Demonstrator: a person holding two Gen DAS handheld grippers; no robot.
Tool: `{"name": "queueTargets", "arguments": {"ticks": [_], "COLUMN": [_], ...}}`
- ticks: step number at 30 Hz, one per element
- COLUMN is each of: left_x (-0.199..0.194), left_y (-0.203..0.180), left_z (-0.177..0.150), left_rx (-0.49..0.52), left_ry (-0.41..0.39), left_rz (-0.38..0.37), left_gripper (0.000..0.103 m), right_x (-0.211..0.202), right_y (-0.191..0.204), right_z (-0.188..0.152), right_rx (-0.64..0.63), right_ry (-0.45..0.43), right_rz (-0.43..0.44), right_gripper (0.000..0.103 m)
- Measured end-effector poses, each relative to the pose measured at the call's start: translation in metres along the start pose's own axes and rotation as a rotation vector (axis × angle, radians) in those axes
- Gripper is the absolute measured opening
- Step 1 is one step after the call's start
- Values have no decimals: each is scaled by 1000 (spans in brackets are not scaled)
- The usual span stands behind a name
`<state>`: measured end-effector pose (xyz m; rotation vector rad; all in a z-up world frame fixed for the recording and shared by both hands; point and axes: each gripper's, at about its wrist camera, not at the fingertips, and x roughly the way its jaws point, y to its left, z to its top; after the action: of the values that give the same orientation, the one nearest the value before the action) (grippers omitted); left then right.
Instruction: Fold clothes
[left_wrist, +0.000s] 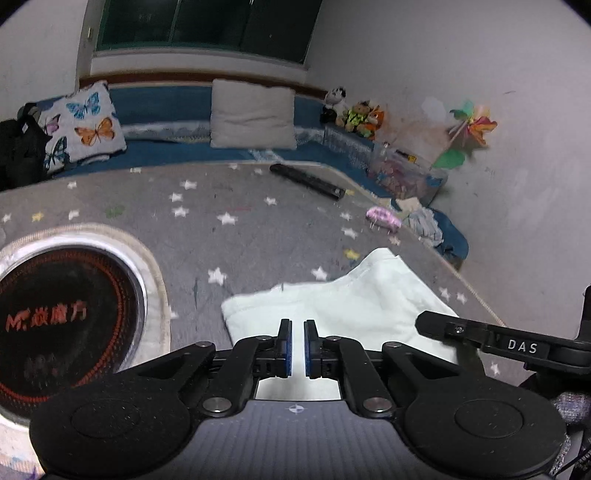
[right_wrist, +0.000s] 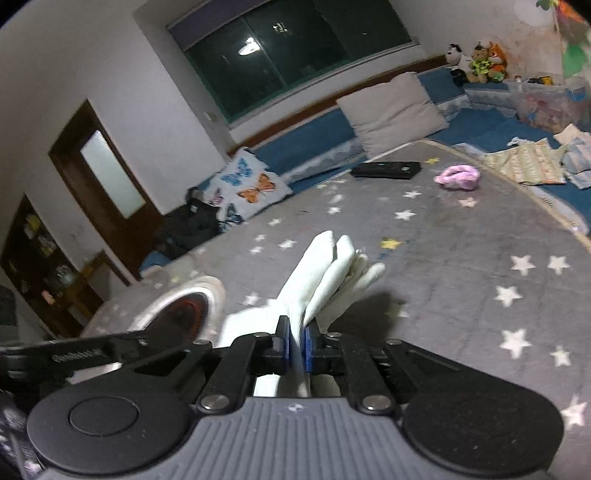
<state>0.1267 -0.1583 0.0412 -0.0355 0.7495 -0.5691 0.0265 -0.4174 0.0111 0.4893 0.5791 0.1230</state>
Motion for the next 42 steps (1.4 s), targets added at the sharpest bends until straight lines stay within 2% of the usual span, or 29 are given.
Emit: {"name": "queueTargets", "arguments": {"ticks": [2, 4, 6, 7, 8, 13, 19, 20, 21, 22, 24, 26, 33, 42], "left_x": [6, 12, 17, 19, 21, 32, 44, 45, 46, 47, 48, 46, 34, 28], "left_y": [2, 6, 10, 11, 12, 15, 13, 12, 13, 13, 13, 11, -6, -32], "left_z": [-6, -13, -18, -20, -21, -24, -27, -27, -26, -26, -25, -23, 0, 43], "left_rx": [-7, -20, -33, -37, -38, -53, -50, -50, -49, -54, -63, -63, -37, 16], "left_ry": [26, 49, 67, 71, 77, 106, 128, 126, 126, 128, 131, 126, 65, -7], "left_rz": [17, 33, 50, 57, 65, 65, 43, 41, 39, 34, 23, 15, -12, -30], "left_gripper": [9, 14, 29, 32, 35, 43, 40, 37, 27, 23, 12, 9, 8, 8], "right_x": [2, 4, 8, 9, 10, 19, 27, 28, 29, 32, 34, 33, 11, -11], "right_y": [-8, -16, -25, -29, -32, -40, -39, -39, -39, -39, -40, -37, -20, -10], "right_z": [-5, -9, -13, -14, -16, -22, -21, -22, -22, -23, -24, -23, -1, 41], "right_rx": [2, 10, 27, 34, 37, 49, 47, 51, 57, 71, 90, 93, 50, -19], "right_ry": [14, 19, 33, 36, 39, 55, 55, 63, 72, 81, 88, 82, 6, -77], "right_rz": [-8, -33, -31, -34, -37, -34, 5, 20, 33, 43, 54, 54, 81, 66], "right_gripper": [19, 25, 37, 47, 52, 57, 54, 47, 41, 33, 27, 22, 19, 19]}}
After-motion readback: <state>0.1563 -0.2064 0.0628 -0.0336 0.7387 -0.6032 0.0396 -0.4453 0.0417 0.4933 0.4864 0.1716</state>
